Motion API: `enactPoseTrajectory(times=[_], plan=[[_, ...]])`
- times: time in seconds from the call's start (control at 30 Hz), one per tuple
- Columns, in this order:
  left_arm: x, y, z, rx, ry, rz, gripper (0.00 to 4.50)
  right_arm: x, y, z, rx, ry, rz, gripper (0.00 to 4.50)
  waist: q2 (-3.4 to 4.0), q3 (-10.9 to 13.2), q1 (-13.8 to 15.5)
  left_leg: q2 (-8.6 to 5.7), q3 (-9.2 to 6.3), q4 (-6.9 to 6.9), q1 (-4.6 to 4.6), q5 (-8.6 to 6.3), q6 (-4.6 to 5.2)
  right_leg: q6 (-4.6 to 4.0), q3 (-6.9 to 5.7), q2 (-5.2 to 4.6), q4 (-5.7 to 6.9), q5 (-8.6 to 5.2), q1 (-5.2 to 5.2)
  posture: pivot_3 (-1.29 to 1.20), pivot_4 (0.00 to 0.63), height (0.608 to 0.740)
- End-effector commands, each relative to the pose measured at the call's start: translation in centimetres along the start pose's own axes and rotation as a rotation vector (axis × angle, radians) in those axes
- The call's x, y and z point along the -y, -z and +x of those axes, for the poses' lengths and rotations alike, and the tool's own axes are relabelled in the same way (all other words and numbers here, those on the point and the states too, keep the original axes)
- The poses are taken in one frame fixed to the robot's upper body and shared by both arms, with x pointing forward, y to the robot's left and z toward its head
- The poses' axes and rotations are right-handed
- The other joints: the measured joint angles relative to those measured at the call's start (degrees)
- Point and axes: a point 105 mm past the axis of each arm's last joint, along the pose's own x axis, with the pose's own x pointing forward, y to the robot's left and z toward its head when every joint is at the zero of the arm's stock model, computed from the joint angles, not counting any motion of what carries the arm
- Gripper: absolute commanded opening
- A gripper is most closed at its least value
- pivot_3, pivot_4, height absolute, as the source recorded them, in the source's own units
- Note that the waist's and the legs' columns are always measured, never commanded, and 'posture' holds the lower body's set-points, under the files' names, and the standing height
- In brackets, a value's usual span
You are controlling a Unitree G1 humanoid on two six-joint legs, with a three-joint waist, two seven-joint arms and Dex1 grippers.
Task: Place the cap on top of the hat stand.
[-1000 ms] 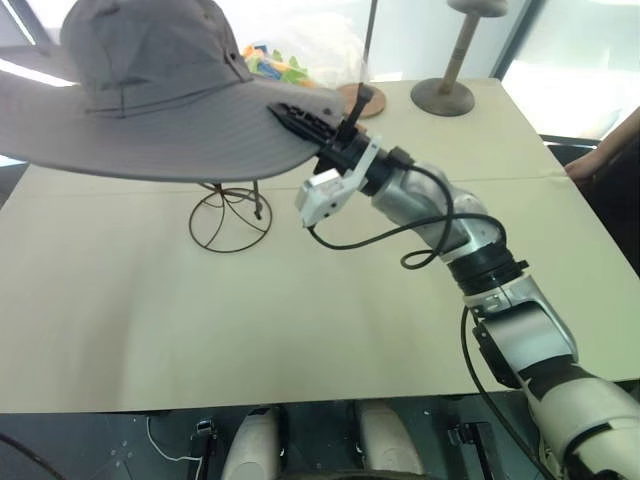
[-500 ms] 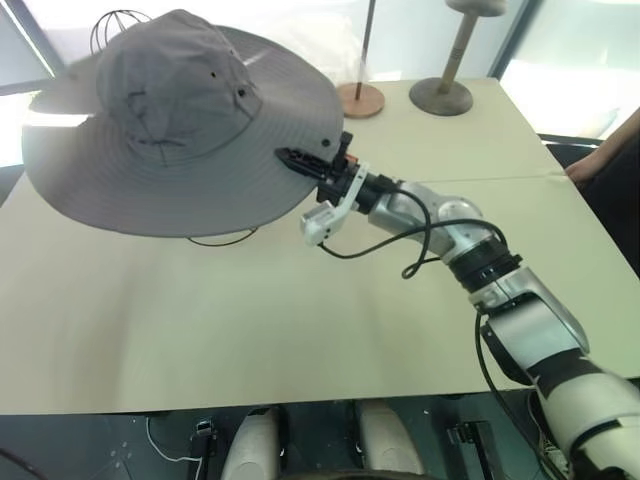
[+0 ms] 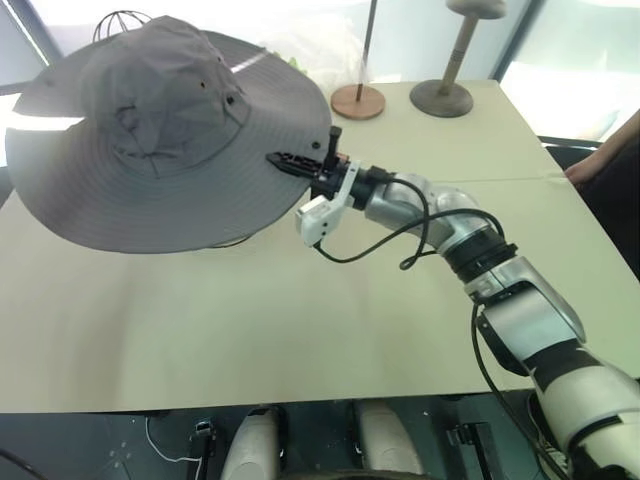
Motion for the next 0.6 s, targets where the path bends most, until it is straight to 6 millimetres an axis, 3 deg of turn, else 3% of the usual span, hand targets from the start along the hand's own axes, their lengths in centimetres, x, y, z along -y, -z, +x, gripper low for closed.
enactPoseTrajectory(times=[0.03, 0.17, 0.37, 0.6], plan=[[0.1, -0.9, 0.6, 0.027, 0.016, 0.049, 4.50, 2.1, 0.1, 0.0, 0.002, 0.041, 0.012, 0.03, 0.00, 0.00, 0.05, 0.00, 0.00, 0.00, 0.00, 0.00, 0.00, 0.00, 0.00, 0.00, 0.00, 0.00, 0.00, 0.00, 0.150, 0.739], [0.1, -0.6, 1.4, 0.034, 0.043, 0.038, 4.50, 2.6, 0.3, -0.4, -0.004, 0.035, 0.045, 1.39, 0.00, 0.00, 0.13, -0.01, 0.00, 0.01, 0.00, 0.00, 0.00, 0.00, 0.00, -0.02, 0.00, 0.00, 0.00, 0.00, 0.150, 0.739], [0.0, 0.2, 2.6, 0.031, 0.083, 0.024, 4.50, 3.5, 0.3, -1.1, -0.013, 0.032, 0.018, 4.47, 0.00, 0.00, 0.14, -0.01, 0.00, 0.01, 0.00, -0.01, 0.01, 0.00, 0.00, -0.02, 0.00, 0.00, 0.00, 0.00, 0.150, 0.739], [-0.8, 0.4, 3.7, 0.033, 0.097, 0.024, 4.50, 3.1, 0.7, -4.0, -0.051, -0.032, 0.001, 4.47, -0.01, 0.01, 0.35, -0.02, 0.01, 0.00, -0.01, -0.03, 0.06, 0.00, 0.00, -0.02, 0.00, 0.00, -0.01, 0.00, 0.150, 0.739]])
